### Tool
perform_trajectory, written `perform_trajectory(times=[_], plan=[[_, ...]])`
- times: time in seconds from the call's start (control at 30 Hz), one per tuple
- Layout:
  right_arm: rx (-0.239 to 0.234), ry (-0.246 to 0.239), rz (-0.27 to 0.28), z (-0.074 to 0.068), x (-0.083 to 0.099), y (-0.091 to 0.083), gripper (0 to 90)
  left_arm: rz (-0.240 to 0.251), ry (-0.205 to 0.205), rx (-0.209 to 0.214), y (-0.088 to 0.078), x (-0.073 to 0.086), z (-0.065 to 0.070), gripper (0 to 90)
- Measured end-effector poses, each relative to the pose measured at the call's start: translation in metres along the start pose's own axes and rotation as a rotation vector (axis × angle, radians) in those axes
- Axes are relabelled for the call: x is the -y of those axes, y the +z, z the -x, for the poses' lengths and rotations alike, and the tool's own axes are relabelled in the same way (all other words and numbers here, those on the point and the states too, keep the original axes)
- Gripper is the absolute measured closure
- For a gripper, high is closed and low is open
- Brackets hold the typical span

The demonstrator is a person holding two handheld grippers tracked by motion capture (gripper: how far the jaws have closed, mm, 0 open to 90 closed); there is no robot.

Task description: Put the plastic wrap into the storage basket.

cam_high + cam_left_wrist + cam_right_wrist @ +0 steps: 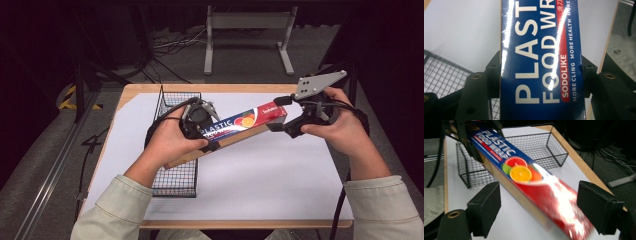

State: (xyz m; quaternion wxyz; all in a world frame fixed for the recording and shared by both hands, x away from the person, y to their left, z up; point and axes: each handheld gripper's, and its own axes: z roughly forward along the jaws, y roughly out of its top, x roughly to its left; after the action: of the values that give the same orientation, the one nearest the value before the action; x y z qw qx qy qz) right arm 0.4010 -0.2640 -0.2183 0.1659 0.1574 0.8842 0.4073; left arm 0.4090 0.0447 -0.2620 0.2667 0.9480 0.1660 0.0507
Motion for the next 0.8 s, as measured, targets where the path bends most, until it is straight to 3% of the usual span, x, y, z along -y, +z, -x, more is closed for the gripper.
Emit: perform_trajectory(times=[0.13,0.2,0.3,0.33,0.47,0.57,0.67,0.8], plan=[[0.041,0.048,0.002,0.009,0.007,-0.006,21.2,0.031,-0.06,-0.019,-0.009,0.007,-0.005,41.1],[0.059,0.067,-0.001,0.013,0.012,-0.007,21.1,0.059,-0.12,-0.003,-0.012,0.011,-0.008,41.1],[0.081,0.109,0.009,0.019,0.019,-0.006,21.7,0.084,-0.18,-0.049,-0.02,0.017,-0.011,41.1],[0.081,0.109,0.009,0.019,0.019,-0.006,21.7,0.084,-0.18,-0.049,-0.02,0.017,-0.011,41.1],[0.116,0.152,0.011,0.024,0.027,-0.004,21.7,0.112,-0.255,-0.087,-0.028,0.023,-0.014,41.0],[0.133,0.169,0.007,0.026,0.031,-0.003,21.7,0.136,-0.289,-0.123,-0.032,0.027,-0.016,41.0],[0.129,0.177,0.011,0.026,0.036,-0.001,21.7,0.188,-0.357,-0.154,-0.036,0.032,-0.014,40.9],[0.139,0.19,0.005,0.028,0.043,0.002,21.7,0.188,-0.42,-0.181,-0.037,0.034,-0.013,40.9]])
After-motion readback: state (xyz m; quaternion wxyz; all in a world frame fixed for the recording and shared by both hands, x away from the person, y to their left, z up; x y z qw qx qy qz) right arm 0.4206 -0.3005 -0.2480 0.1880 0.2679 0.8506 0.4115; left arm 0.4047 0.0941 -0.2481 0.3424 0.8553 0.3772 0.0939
